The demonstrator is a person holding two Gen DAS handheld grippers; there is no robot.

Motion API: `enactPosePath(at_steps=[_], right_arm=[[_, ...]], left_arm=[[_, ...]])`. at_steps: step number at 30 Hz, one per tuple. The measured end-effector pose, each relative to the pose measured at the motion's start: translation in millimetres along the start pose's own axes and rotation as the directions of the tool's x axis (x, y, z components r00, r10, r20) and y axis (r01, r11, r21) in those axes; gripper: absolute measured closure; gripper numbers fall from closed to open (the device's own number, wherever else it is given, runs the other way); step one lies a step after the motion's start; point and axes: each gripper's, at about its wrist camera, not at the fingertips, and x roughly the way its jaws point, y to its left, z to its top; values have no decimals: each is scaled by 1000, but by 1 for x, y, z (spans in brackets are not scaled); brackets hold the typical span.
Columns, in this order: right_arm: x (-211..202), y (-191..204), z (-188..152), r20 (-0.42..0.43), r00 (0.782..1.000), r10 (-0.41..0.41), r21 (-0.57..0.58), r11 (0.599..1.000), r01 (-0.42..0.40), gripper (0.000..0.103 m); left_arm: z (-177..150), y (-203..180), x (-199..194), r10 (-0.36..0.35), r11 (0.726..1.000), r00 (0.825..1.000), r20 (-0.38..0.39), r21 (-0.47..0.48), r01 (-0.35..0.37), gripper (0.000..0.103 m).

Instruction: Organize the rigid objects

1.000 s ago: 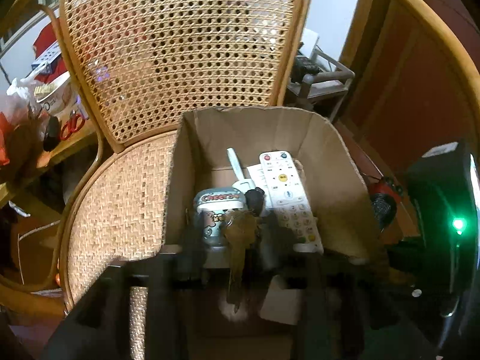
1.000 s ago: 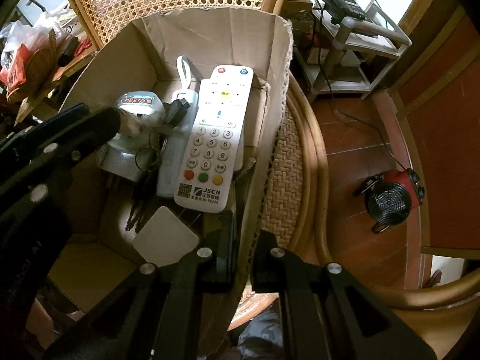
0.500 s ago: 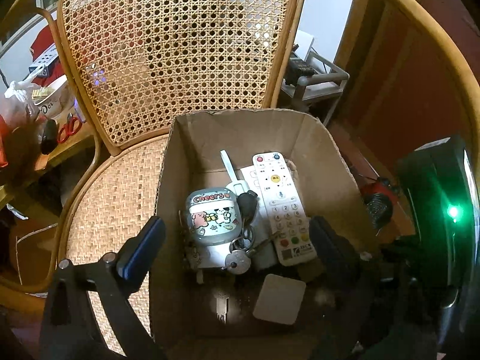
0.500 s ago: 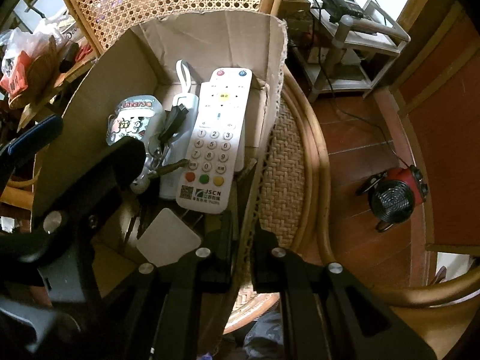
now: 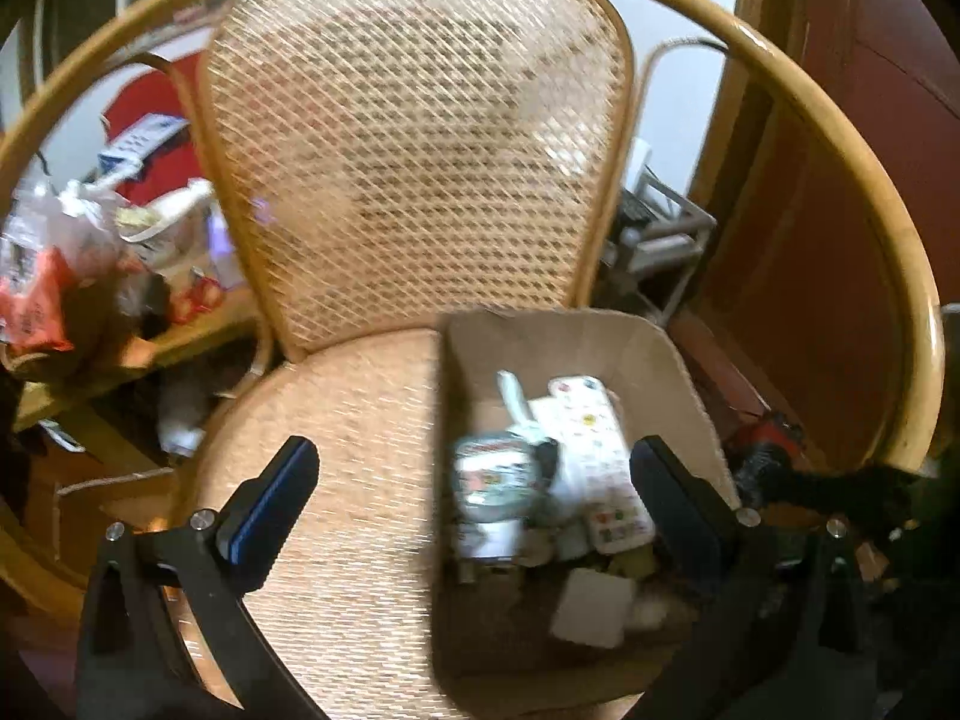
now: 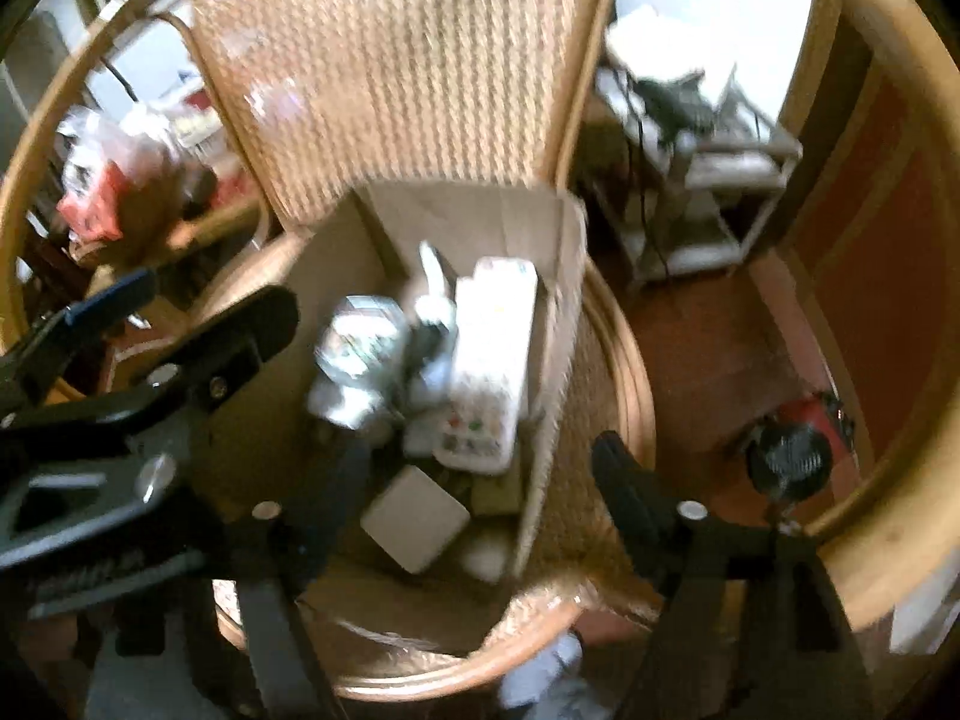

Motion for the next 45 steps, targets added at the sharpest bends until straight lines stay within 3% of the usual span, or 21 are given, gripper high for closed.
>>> enactPosePath(at_steps=[5, 11, 15, 20, 24, 26, 31, 34, 41, 45], right_arm=[[-27, 18, 1, 181, 983, -11, -15, 1000, 14, 18], [-56, 43, -11, 367, 930, 4, -15, 1000, 1, 11], [-72, 66, -30, 461, 888, -1, -59, 998, 32, 11], [-95, 80, -53, 576, 817, -28, -81, 992, 92, 11], [-106, 77, -61, 618, 785, -35, -42, 996, 78, 11], [-111, 74, -64, 623, 781, -38, -20, 998, 64, 11], [-119, 73, -66, 639, 767, -60, -3, 997, 81, 11], [-118, 74, -64, 634, 770, -65, 0, 996, 84, 11], [-113, 72, -62, 614, 786, -71, 1, 996, 89, 11], [-115, 71, -65, 619, 782, -75, 9, 996, 89, 11]], left_arm=[[-4, 42, -35, 93, 996, 992, 89, -24, -91, 0], [-18, 84, -75, 188, 982, 969, 158, -41, -184, 0], [-31, 108, -96, 209, 978, 953, 219, -41, -205, 0], [-46, 135, -125, 255, 967, 910, 326, -106, -233, 0], [-58, 143, -143, 263, 965, 876, 406, -115, -236, 0], [-64, 144, -149, 252, 968, 866, 432, -105, -229, 0], [-69, 145, -148, 222, 975, 888, 403, -100, -198, 0], [-68, 145, -139, 225, 974, 899, 377, -107, -199, 0], [-70, 143, -142, 227, 974, 891, 393, -107, -202, 0], [-70, 143, -145, 219, 975, 891, 399, -119, -186, 0]])
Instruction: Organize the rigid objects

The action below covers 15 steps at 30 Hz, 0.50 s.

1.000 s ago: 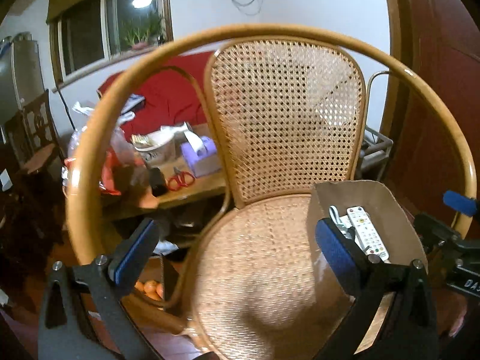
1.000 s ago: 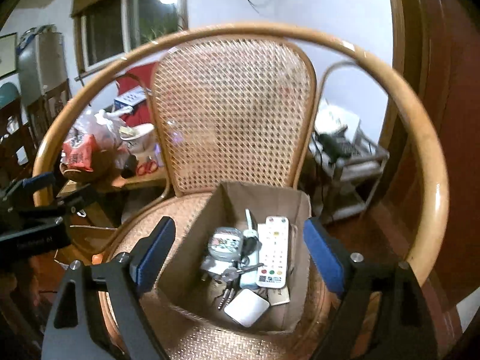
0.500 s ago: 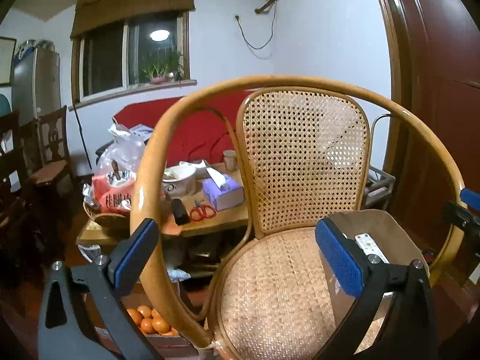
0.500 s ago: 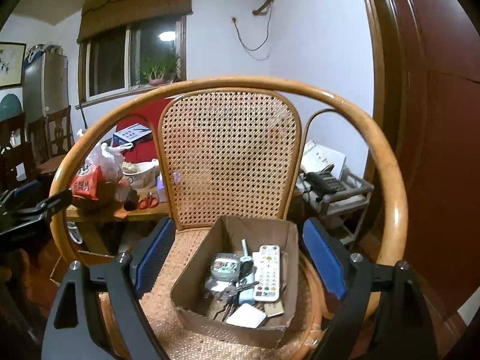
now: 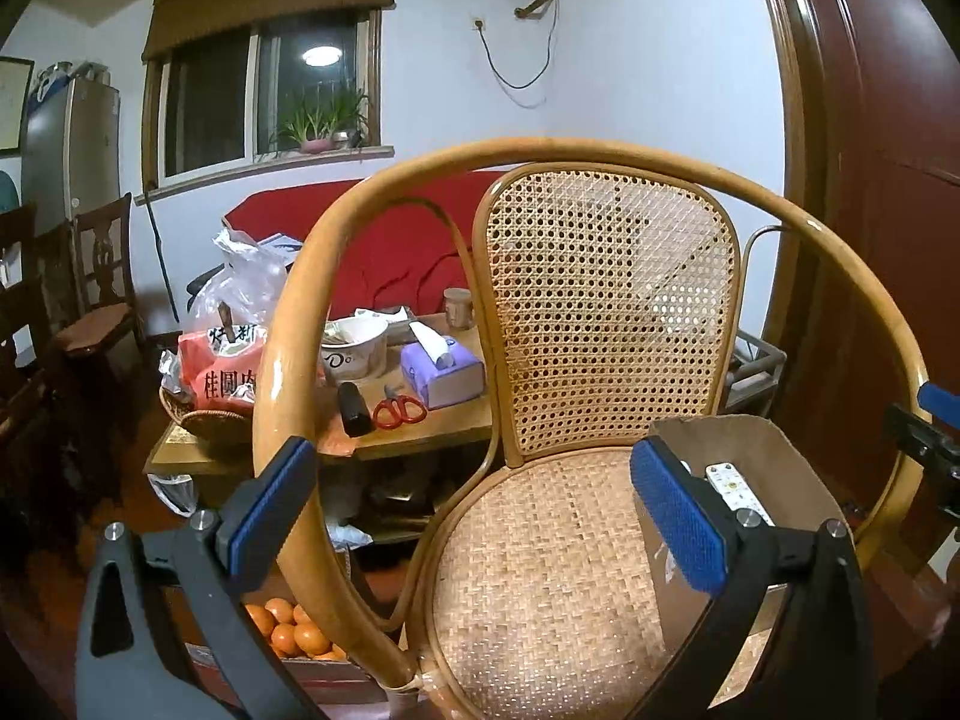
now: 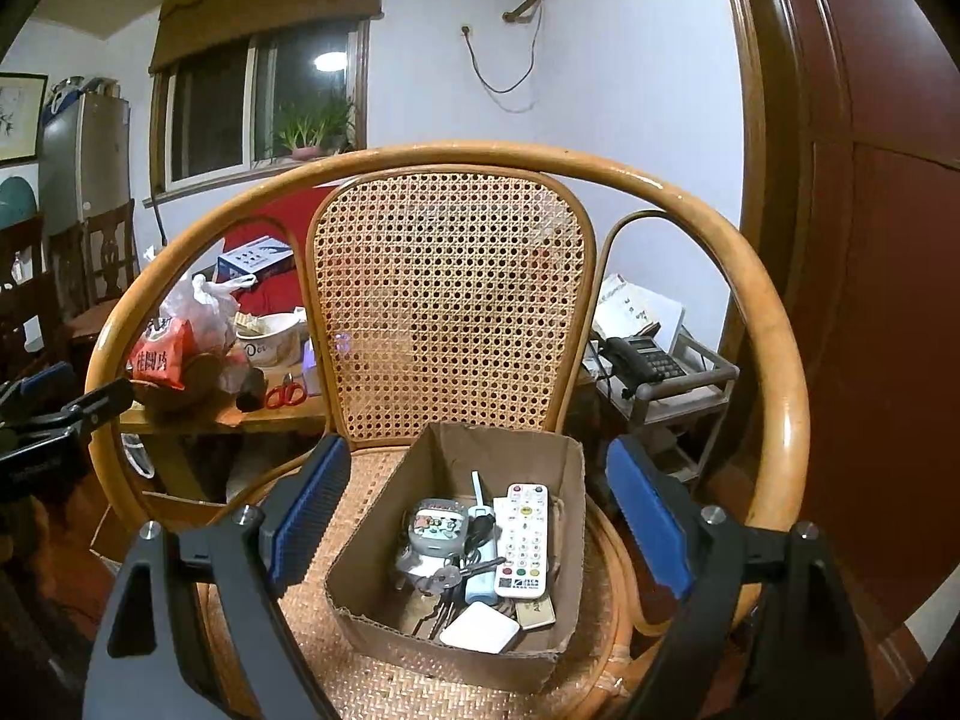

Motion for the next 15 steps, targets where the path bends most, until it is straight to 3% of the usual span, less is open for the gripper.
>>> enactPosePath(at_steps=[15], right_arm=[[-1, -5, 2, 3, 1000, -19, 21, 1000, 19, 11]], left_arm=[[1, 0, -3, 19, 1000, 1000, 22, -19, -19, 0]])
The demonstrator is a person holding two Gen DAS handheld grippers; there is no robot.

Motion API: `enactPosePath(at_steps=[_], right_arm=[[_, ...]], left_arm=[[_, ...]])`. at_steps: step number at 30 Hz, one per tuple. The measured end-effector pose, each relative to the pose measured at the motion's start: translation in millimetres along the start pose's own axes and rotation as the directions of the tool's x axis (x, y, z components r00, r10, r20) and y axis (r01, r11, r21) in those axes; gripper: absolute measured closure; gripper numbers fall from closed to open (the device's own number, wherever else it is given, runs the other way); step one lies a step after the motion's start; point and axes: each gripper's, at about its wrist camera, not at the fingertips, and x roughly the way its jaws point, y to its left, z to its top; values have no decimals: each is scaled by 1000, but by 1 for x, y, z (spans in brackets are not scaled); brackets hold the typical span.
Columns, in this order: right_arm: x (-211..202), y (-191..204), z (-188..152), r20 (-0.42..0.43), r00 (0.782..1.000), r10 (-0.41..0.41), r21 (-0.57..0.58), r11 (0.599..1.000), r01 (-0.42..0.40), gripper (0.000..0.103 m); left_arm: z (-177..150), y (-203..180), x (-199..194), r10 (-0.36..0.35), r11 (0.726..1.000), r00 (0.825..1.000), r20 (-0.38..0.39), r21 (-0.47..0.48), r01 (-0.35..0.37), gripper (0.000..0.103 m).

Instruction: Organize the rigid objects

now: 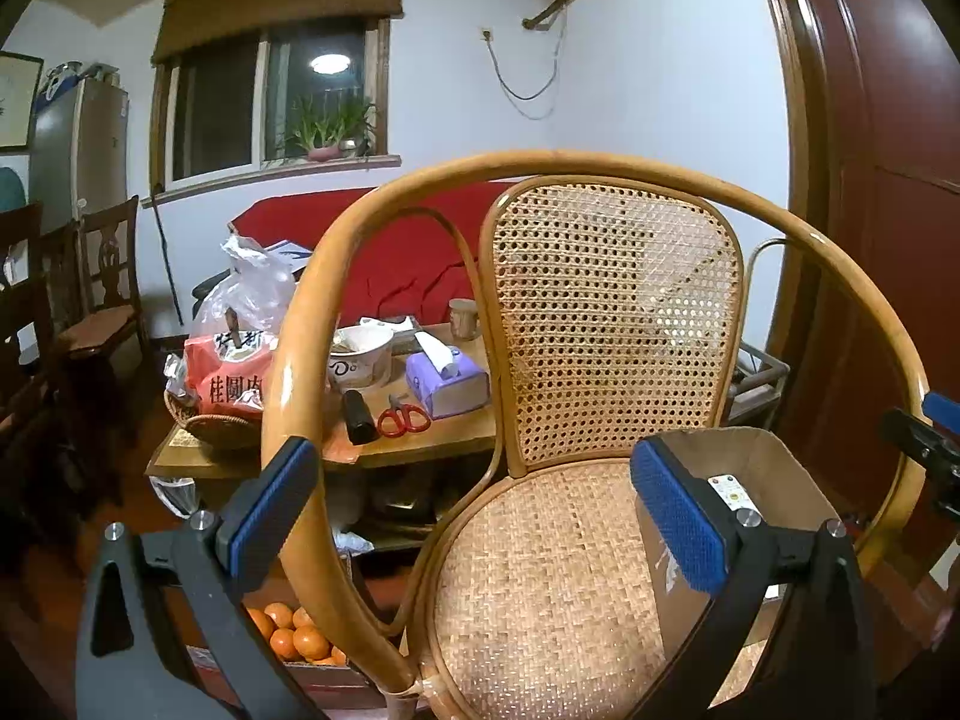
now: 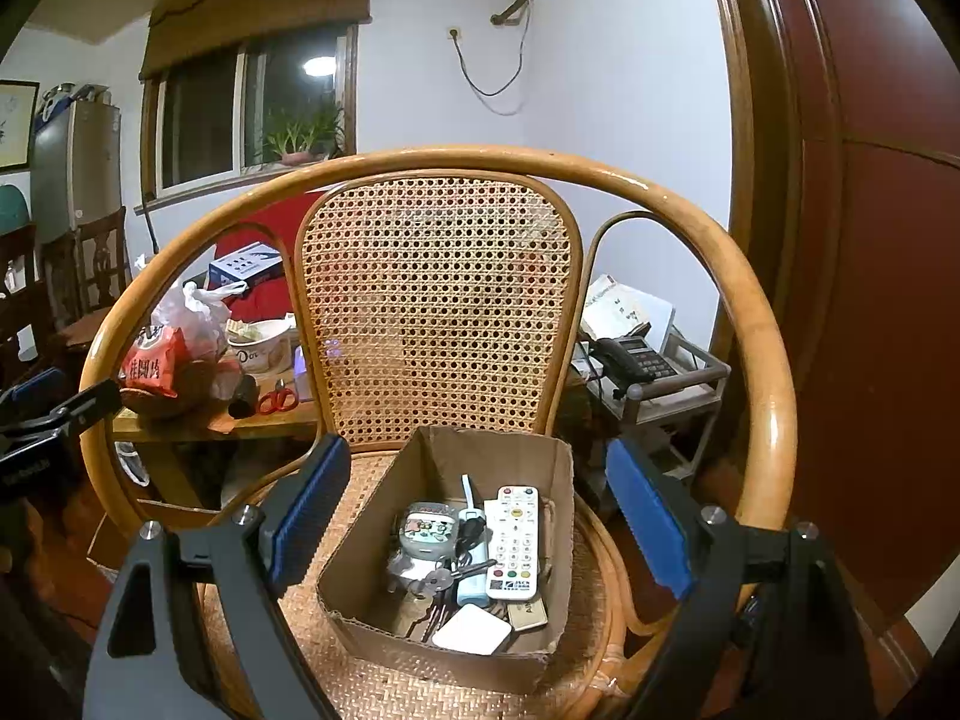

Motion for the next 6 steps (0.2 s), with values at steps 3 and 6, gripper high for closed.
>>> enactPosePath(at_steps=[3, 6], right_arm=[[0, 0, 0, -4, 1000, -1, 2, 1000, 1, 11], [1, 0, 0, -8, 1000, -5, -4, 1000, 5, 11]], left_arm=[[0, 0, 0, -1, 1000, 1000, 8, 0, 1, 0], [-1, -1, 1, -8, 1000, 1000, 8, 7, 8, 0]])
